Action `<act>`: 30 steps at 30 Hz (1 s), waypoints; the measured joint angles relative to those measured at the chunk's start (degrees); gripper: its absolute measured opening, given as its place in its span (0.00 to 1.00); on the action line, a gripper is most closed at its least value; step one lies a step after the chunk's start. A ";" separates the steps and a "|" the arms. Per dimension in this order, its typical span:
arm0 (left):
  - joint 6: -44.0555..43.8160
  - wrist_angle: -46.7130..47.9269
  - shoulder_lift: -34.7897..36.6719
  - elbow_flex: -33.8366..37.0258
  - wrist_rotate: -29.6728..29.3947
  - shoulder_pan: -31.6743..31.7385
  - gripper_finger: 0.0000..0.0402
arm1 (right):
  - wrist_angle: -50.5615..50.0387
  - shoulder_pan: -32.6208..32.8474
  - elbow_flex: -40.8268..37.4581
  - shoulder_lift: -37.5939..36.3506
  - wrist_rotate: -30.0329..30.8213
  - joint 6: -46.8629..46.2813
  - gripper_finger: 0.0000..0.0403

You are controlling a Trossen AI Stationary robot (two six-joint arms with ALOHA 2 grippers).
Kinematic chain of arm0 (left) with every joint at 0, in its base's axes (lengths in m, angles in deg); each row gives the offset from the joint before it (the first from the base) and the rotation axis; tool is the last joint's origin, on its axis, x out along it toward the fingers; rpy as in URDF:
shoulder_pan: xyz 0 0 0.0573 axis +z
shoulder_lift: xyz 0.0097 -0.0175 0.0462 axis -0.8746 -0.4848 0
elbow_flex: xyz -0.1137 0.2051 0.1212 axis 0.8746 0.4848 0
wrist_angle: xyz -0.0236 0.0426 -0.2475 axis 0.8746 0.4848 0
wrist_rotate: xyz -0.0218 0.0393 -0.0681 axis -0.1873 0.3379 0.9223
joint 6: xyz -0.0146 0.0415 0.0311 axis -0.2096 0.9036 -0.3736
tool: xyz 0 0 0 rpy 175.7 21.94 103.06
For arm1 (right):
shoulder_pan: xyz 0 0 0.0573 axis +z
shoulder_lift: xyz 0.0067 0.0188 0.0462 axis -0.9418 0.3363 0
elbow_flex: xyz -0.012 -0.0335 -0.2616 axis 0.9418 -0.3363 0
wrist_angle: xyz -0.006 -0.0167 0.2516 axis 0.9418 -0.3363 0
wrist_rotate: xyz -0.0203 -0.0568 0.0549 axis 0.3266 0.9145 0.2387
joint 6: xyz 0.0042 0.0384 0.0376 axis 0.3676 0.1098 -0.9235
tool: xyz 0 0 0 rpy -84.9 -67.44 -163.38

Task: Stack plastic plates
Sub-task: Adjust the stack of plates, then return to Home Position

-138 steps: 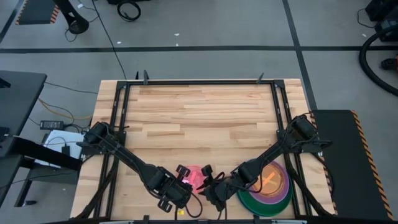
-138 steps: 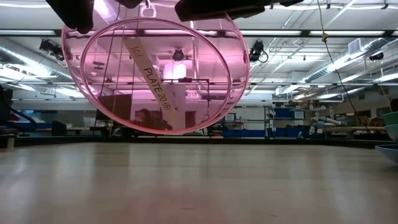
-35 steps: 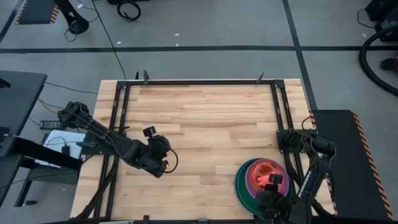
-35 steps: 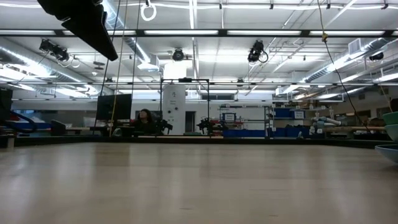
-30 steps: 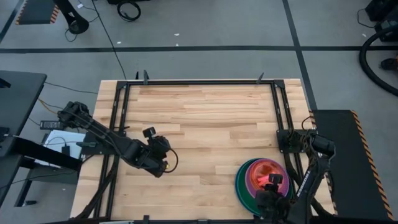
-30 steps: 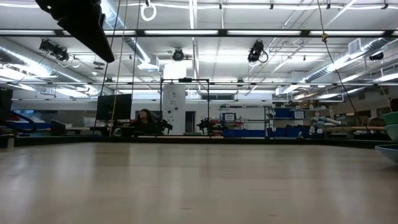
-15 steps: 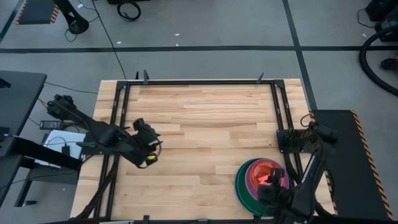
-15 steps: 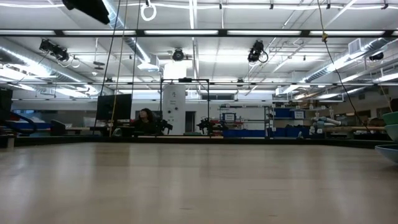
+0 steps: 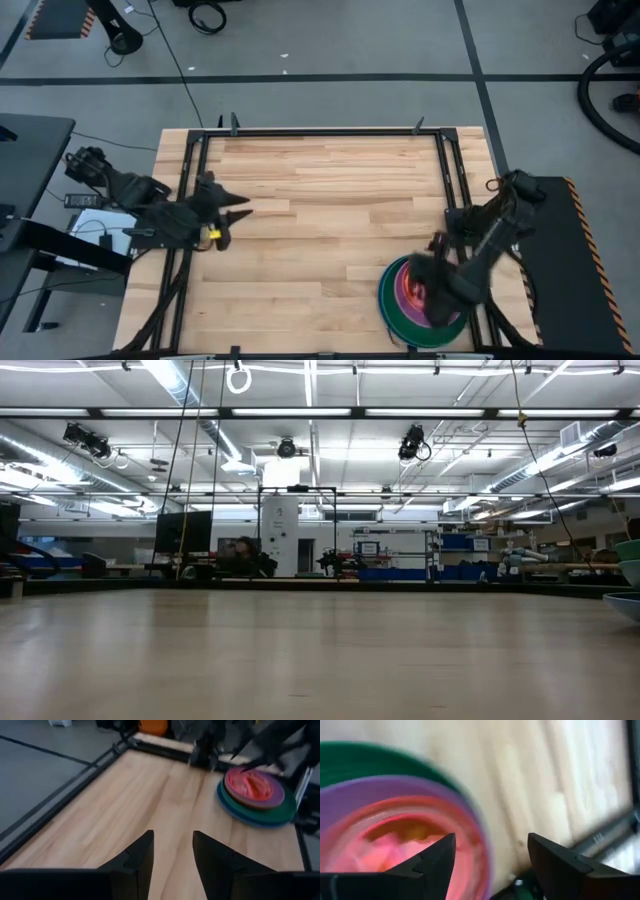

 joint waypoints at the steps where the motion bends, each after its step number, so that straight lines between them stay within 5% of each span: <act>1: 0.02 -0.21 0.95 0.28 -0.57 0.00 0.35 | 0.04 -1.76 -2.54 -0.94 -0.03 -2.13 0.62; 8: -1.85 -5.54 8.98 8.84 -3.53 0.00 0.35 | 6.40 -10.59 -16.87 -6.06 -6.60 -22.11 0.57; 14: -1.97 -10.24 13.66 17.50 -3.47 0.00 0.35 | 18.46 -12.93 -22.14 -6.82 -11.03 -17.86 0.57; 19: -1.97 -12.63 15.26 21.18 -3.33 0.00 0.35 | 17.69 -13.65 -20.93 -7.50 -12.47 -16.20 0.58; 25: -0.85 -12.70 16.62 21.40 -3.38 0.00 0.35 | 13.20 -14.46 -17.80 -10.54 -8.32 -15.31 0.58; 30: -0.37 -12.68 16.64 21.40 -6.23 0.00 0.35 | 17.93 -15.04 -17.26 -13.46 1.74 -8.51 0.58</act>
